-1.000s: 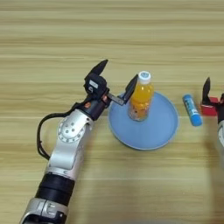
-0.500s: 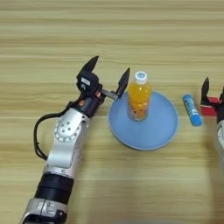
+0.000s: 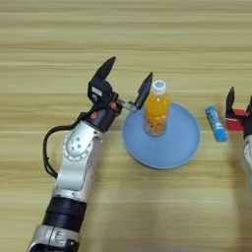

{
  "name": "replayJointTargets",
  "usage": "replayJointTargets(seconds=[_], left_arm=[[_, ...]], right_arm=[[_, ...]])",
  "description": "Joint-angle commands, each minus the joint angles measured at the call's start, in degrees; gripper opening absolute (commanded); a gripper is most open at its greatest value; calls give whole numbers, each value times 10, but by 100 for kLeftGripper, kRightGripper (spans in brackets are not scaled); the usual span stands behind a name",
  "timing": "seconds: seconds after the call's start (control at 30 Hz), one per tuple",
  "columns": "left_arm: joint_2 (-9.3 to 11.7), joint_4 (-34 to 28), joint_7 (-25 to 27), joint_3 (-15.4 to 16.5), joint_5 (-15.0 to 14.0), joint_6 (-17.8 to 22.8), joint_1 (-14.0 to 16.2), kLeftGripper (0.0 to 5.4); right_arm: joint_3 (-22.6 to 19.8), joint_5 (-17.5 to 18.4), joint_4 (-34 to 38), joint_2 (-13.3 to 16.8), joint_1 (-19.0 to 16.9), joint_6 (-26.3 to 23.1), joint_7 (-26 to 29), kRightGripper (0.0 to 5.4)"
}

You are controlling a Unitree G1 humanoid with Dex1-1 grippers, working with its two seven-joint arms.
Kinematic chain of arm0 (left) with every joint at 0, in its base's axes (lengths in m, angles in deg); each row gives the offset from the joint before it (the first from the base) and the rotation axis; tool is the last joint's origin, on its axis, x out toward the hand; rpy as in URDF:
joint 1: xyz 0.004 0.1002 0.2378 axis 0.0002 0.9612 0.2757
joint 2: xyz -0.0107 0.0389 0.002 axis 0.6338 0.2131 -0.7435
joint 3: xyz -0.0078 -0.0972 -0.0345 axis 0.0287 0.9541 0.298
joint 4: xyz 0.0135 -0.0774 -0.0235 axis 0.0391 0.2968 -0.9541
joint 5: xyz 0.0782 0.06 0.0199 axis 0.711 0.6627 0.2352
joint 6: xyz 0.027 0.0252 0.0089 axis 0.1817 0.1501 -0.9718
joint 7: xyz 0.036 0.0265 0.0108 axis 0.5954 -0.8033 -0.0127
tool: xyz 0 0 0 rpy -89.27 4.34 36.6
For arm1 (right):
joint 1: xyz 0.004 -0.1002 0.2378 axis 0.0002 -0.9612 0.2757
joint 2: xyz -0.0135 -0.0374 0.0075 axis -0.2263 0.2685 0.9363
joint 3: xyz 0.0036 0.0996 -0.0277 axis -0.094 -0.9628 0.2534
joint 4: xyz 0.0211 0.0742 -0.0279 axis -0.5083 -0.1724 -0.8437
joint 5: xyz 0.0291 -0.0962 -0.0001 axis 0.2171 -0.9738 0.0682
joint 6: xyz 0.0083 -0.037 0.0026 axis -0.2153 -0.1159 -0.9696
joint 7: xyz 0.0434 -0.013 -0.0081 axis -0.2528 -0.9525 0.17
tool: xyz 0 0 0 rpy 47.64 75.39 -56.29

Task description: Move the objects on the table

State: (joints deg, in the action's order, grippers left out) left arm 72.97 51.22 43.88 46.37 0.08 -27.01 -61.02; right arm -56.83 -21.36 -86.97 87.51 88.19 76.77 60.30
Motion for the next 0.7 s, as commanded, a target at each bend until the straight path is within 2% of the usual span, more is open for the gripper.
replayJointTargets(seconds=[0.03, 0.13, 0.2, 0.37, 0.53, 0.7], left_arm=[[-1, -6, 21, -19, -5, -10, 10, 540], [-3, -16, 40, -37, -9, -18, 22, 540], [-2, -13, 45, -48, -1, -17, 26, 540], [6, 68, 47, -75, 53, -34, 15, 540], [2, 149, 31, -71, 82, -63, -8, 540], [1, 179, 29, -65, 80, -79, -20, 540]], right_arm=[[1, -1, -3, 0, 8, 2, -3, 538], [1, -1, -4, 0, 8, 2, -4, 538], [2, -2, -4, 0, 8, 2, -4, 538], [2, -2, -4, 0, 9, 2, -4, 538], [3, -3, -1, -1, 7, 2, -6, 538], [3, -3, -3, -1, 9, 2, -5, 538]])
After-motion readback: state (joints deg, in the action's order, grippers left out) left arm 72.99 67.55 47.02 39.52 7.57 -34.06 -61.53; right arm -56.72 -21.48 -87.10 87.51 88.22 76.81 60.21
